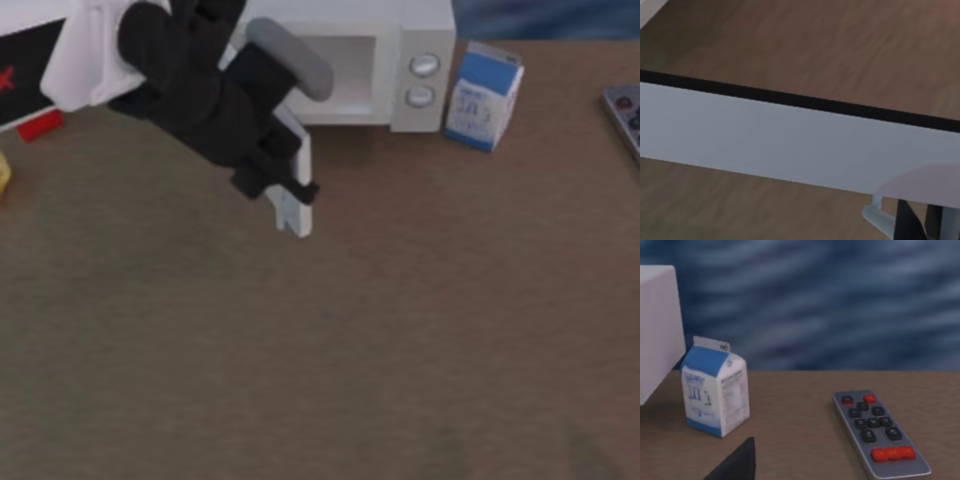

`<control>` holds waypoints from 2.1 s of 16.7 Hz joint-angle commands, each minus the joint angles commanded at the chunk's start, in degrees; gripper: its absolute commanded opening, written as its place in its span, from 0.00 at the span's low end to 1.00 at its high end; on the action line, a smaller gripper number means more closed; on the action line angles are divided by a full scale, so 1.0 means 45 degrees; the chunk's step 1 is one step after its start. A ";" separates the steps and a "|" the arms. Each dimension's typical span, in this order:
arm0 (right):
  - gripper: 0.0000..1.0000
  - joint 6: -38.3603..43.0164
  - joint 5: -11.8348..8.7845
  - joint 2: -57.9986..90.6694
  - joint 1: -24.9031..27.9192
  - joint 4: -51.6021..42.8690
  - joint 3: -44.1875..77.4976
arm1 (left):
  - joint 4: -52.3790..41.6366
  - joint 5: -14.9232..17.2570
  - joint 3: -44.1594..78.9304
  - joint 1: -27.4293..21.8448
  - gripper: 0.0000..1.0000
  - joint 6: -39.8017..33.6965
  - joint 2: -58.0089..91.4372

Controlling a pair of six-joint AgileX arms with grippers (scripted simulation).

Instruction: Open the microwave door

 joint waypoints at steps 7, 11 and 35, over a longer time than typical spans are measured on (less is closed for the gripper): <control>1.00 0.0000 0.0000 0.0000 0.0000 0.0000 0.0000 | -0.0146 0.0426 -0.0241 0.0332 0.00 0.0833 -0.0202; 1.00 0.0000 0.0000 0.0000 0.0000 0.0000 0.0000 | -0.0146 0.0426 -0.0241 0.0332 0.00 0.0833 -0.0202; 1.00 0.0000 0.0000 0.0000 0.0000 0.0000 0.0000 | -0.0543 0.1110 -0.0346 0.0898 0.00 0.2309 -0.0359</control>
